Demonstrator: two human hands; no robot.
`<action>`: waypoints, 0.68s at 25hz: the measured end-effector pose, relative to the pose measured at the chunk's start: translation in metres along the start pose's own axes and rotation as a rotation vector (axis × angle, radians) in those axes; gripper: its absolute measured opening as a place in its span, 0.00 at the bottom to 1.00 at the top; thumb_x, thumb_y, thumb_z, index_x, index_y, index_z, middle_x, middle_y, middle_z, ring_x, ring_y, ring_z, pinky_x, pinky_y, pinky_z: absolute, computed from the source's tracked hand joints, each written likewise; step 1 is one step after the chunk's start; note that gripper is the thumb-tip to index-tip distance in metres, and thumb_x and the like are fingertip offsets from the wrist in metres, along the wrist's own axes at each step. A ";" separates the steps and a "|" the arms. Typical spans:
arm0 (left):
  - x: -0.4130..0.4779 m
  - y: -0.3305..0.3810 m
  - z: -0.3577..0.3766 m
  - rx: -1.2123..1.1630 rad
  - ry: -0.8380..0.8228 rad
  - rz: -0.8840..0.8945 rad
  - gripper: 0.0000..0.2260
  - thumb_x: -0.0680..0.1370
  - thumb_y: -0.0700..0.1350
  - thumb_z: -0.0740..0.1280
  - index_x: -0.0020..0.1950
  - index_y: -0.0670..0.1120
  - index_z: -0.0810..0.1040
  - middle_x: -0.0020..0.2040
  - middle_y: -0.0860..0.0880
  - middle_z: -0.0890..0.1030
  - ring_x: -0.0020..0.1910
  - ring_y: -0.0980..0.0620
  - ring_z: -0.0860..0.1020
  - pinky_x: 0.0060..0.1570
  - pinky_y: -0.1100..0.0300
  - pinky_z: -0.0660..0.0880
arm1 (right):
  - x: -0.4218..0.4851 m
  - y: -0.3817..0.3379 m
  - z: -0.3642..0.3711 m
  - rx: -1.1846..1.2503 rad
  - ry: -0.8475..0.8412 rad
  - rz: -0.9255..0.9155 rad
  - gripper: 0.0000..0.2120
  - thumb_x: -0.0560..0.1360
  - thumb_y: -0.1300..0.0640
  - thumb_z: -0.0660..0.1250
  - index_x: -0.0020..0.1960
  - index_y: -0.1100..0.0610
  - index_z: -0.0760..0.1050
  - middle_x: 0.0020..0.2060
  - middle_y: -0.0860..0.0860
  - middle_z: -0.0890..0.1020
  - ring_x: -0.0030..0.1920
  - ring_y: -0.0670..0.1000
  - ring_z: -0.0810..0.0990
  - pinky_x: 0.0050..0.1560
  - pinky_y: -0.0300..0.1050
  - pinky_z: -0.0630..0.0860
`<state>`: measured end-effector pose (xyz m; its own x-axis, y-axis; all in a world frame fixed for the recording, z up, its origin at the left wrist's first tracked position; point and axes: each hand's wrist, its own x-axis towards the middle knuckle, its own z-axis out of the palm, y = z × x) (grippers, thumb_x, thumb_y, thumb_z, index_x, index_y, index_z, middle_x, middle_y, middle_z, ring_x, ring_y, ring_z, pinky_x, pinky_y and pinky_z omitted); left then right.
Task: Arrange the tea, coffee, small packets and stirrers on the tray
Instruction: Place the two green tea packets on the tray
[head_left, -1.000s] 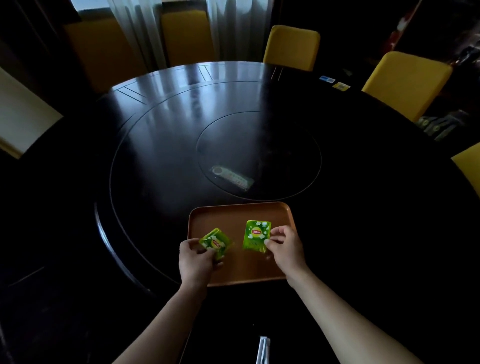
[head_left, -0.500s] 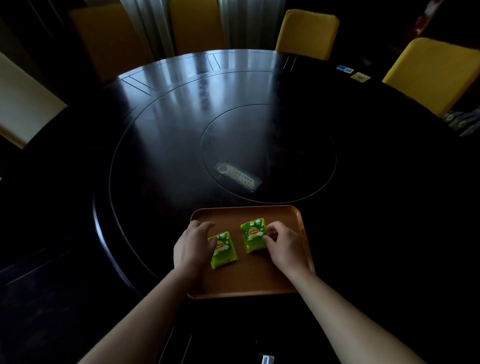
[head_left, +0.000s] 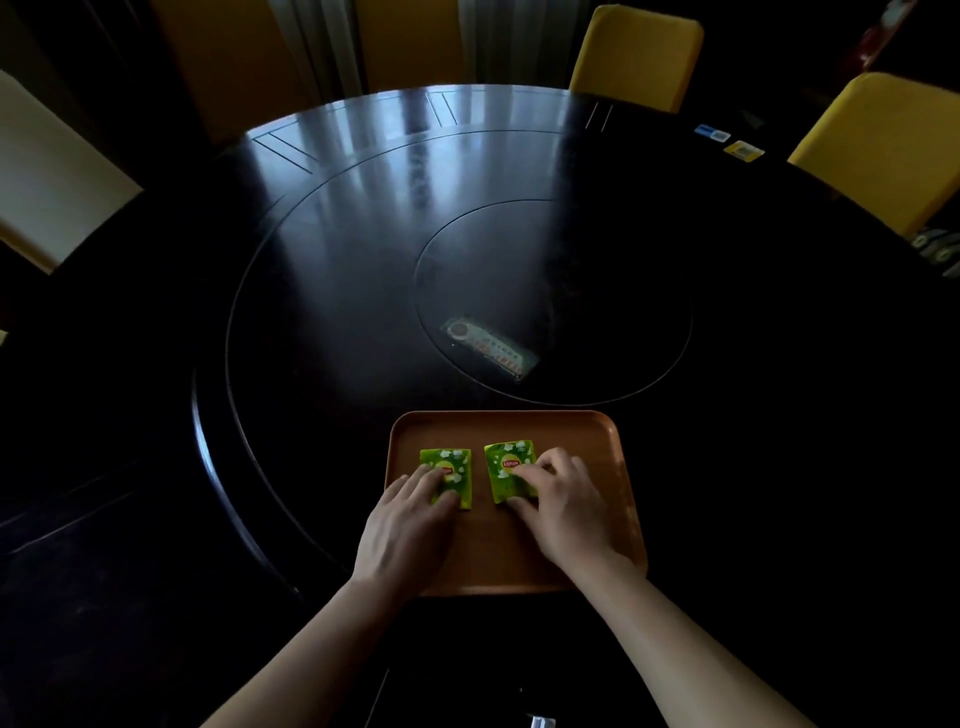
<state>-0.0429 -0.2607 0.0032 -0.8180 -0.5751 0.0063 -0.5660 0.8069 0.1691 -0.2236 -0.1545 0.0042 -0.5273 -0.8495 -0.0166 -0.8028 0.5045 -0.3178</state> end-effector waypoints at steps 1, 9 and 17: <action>0.001 0.000 -0.001 -0.020 -0.001 -0.018 0.13 0.70 0.47 0.75 0.53 0.49 0.82 0.62 0.42 0.81 0.63 0.39 0.79 0.57 0.46 0.78 | 0.001 0.000 0.000 0.014 0.014 0.009 0.19 0.70 0.45 0.73 0.60 0.47 0.78 0.51 0.49 0.74 0.51 0.53 0.72 0.43 0.47 0.75; 0.007 -0.004 0.005 -0.004 -0.031 -0.012 0.16 0.77 0.54 0.65 0.64 0.52 0.80 0.70 0.41 0.76 0.70 0.39 0.73 0.68 0.46 0.71 | 0.008 -0.006 0.005 -0.019 0.012 0.043 0.18 0.72 0.44 0.70 0.59 0.50 0.78 0.50 0.51 0.74 0.51 0.53 0.73 0.44 0.48 0.76; 0.023 -0.019 -0.002 0.014 -0.059 -0.062 0.18 0.79 0.55 0.61 0.67 0.54 0.77 0.73 0.43 0.73 0.73 0.43 0.69 0.71 0.48 0.65 | 0.033 -0.029 0.012 -0.011 0.007 0.009 0.18 0.72 0.43 0.70 0.61 0.47 0.78 0.50 0.51 0.75 0.50 0.54 0.73 0.45 0.48 0.72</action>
<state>-0.0505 -0.2892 0.0026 -0.7860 -0.6151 -0.0617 -0.6164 0.7723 0.1539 -0.2141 -0.1990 0.0021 -0.5369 -0.8436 -0.0125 -0.8007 0.5141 -0.3074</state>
